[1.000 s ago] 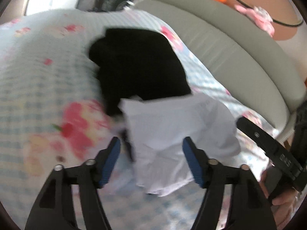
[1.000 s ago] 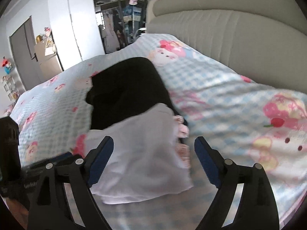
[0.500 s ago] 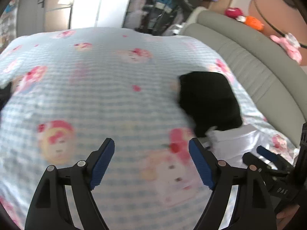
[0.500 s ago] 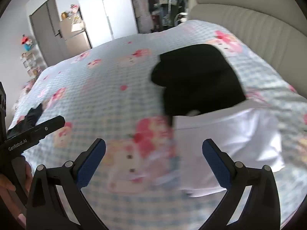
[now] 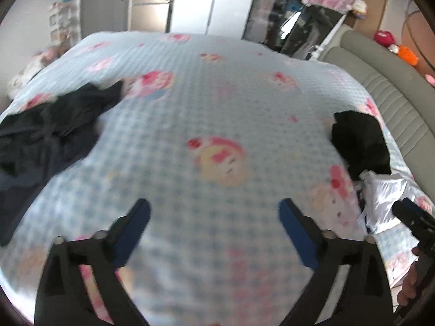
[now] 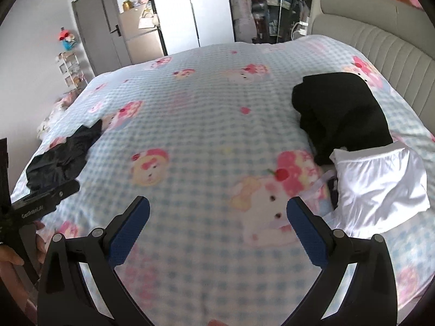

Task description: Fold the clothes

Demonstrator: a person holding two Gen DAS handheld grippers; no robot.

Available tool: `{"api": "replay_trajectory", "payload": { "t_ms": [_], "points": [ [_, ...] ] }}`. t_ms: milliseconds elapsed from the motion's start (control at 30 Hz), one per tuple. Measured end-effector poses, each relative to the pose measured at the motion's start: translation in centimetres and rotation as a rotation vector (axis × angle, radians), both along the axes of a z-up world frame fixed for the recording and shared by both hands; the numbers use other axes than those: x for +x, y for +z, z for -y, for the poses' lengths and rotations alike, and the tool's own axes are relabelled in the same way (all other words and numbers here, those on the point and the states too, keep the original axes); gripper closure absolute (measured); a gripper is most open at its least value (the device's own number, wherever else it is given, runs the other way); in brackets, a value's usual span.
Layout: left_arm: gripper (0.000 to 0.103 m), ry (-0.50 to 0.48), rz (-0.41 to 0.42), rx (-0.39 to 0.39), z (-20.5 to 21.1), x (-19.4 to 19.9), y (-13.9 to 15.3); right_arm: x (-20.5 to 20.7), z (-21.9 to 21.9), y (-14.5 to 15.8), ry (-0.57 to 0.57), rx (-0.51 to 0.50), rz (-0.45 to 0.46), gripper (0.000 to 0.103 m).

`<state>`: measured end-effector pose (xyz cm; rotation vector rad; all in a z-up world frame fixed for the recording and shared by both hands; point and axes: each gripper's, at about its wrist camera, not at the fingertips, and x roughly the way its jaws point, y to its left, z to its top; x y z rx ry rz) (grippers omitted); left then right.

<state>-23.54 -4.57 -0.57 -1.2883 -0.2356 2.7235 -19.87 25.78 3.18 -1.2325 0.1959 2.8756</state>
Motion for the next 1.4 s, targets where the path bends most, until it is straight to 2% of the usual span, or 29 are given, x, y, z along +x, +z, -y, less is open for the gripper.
{"api": "replay_trajectory", "payload": {
  "t_ms": [200, 267, 467, 567, 633, 733, 800, 867, 1033, 1133, 1267, 1400],
  "points": [
    [0.003, 0.05, -0.073, -0.04, 3.0, 6.5, 1.5, 4.7, 4.3, -0.1, -0.025, 0.082, 0.003, 0.001],
    [0.003, 0.043, -0.102, -0.052, 3.1, 9.0, 2.0, 6.9, 5.5, -0.2, -0.013, 0.06, -0.011, 0.001],
    [0.003, 0.017, -0.12, -0.098, 1.1, 16.8, 2.6, 13.3, 7.5, -0.3, -0.012, -0.025, -0.017, 0.001],
    [0.002, -0.001, -0.126, -0.1, -0.3, 20.1, 2.4, 17.0, 8.3, -1.2, -0.089, 0.027, 0.018, 0.001],
    [0.002, 0.0, -0.111, -0.099, -1.3, 22.0, 1.8, 18.8, 8.0, -1.8, -0.135, 0.024, 0.023, 0.001],
    [0.002, -0.008, -0.081, -0.093, -2.2, 23.4, 0.7, 21.2, 7.7, -2.6, -0.162, 0.0, 0.061, 0.001],
    [0.002, -0.013, -0.071, -0.129, -3.1, 24.2, 0.0, 22.5, 7.7, -2.9, -0.163, -0.004, 0.078, 0.001],
    [0.002, -0.033, -0.062, -0.143, -3.9, 25.0, -0.6, 23.6, 7.7, -2.8, -0.173, 0.024, 0.058, 0.001],
    [0.002, -0.058, -0.028, -0.114, -4.7, 25.5, -1.3, 25.1, 6.9, -2.8, -0.203, 0.046, 0.042, 0.001],
    [0.002, -0.066, -0.052, -0.135, -5.1, 25.8, -0.9, 24.8, 6.2, -2.7, -0.223, 0.055, 0.038, 0.001],
    [0.002, -0.066, -0.067, -0.1, -4.9, 26.0, -0.3, 24.8, 6.1, -2.5, -0.231, 0.06, 0.031, 0.001],
    [0.002, -0.066, -0.088, -0.102, -4.9, 26.3, 0.1, 24.9, 6.5, -2.4, -0.224, 0.07, 0.033, 0.001]
  ]
}}
